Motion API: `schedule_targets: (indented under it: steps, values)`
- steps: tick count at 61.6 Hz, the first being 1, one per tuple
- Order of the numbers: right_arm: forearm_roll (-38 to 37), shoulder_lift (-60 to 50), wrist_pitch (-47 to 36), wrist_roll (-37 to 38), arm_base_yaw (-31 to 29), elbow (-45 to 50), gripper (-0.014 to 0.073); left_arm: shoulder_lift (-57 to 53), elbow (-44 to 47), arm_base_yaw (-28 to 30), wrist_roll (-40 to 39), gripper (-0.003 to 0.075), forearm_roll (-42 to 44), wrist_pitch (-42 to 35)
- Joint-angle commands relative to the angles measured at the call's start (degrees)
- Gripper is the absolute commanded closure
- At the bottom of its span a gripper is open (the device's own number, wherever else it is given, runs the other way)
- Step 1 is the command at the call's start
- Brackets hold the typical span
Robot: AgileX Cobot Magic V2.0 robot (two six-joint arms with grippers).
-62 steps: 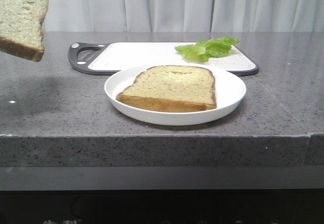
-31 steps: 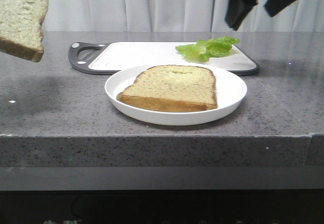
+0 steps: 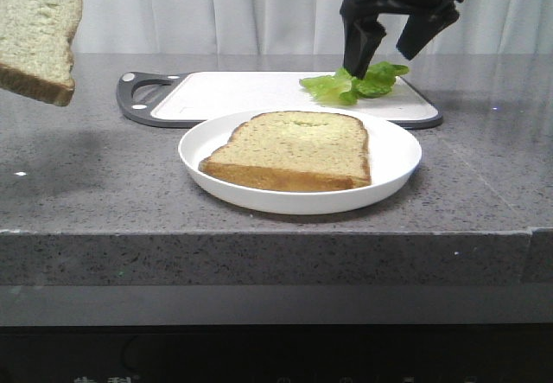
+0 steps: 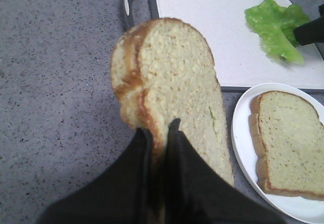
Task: Left arm grabs bread, right arm adds lettuce
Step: 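Lower the right gripper onto the lettuce leaf and close it, then carry the lettuce with the right gripper onto the bread on the plate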
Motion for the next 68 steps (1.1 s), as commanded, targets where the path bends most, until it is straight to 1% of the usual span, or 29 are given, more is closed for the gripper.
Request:
schedule_targets:
  steps: [1,8,11,14,18,19,20,26,27,33,38,42,54,68]
  values:
    - [0.4,-1.5,-0.4,-0.8,0.0,-3.5,-0.006,-1.0,-1.6,0.3,0.0,0.0739,-0.9,-4.1]
    - [0.4,-0.3,-0.3,-0.8,0.0,-3.8,-0.0057,-1.0,-1.6,0.3,0.0,0.0739,-0.9,-4.1]
    - [0.4,-0.1,-0.2,-0.8,0.0,-3.8,-0.0034,-1.0,-1.6,0.3,0.0,0.0739,-0.9,-4.1]
    - [0.4,0.0,0.0,-0.8,0.0,-3.8,0.0011,-1.0,-1.6,0.3,0.0,0.0739,-0.9,-4.1]
    - [0.4,0.0,0.3,-0.8,0.0,-3.8,0.0117,-1.0,-1.6,0.3,0.0,0.0739,-0.9,-4.1]
    - [0.4,0.0,0.3,-0.8,0.0,-3.8,0.0131,-1.0,-1.6,0.3,0.0,0.0739,-0.9,-4.1]
    - [0.4,-0.1,0.4,-0.8,0.0,-3.8,0.0174,-1.0,-1.6,0.3,0.0,0.0739,-0.9,-4.1]
    - [0.4,-0.1,0.8,-0.8,-0.1,-3.8,0.0352,-1.0,-1.6,0.3,0.0,0.0739,-0.9,-4.1]
    - [0.4,-0.1,0.9,-0.8,-0.1,-3.8,0.0394,-1.0,-1.6,0.3,0.0,0.0739,-0.9,-4.1]
    - [0.4,-0.1,1.6,-0.8,-0.2,-3.8,0.0556,-1.0,-1.6,0.3,0.0,0.0739,-0.9,-4.1]
    - [0.4,-0.2,2.1,-0.8,-0.2,-3.8,0.0631,-1.0,-1.6,0.3,0.0,0.0739,-0.9,-4.1]
    - [0.4,-0.6,2.2,-0.8,-0.2,-3.8,0.0656,-1.0,-1.6,0.3,0.0,0.0739,-0.9,-4.1]
    - [0.4,-3.4,2.8,-0.8,-0.2,-3.8,0.0657,-1.0,-1.6,0.3,0.0,0.0739,-0.9,-4.1]
    - [0.4,-7.2,7.1,-0.8,-0.2,-3.8,0.0657,-1.0,-1.6,0.3,0.0,0.0739,-0.9,-4.1]
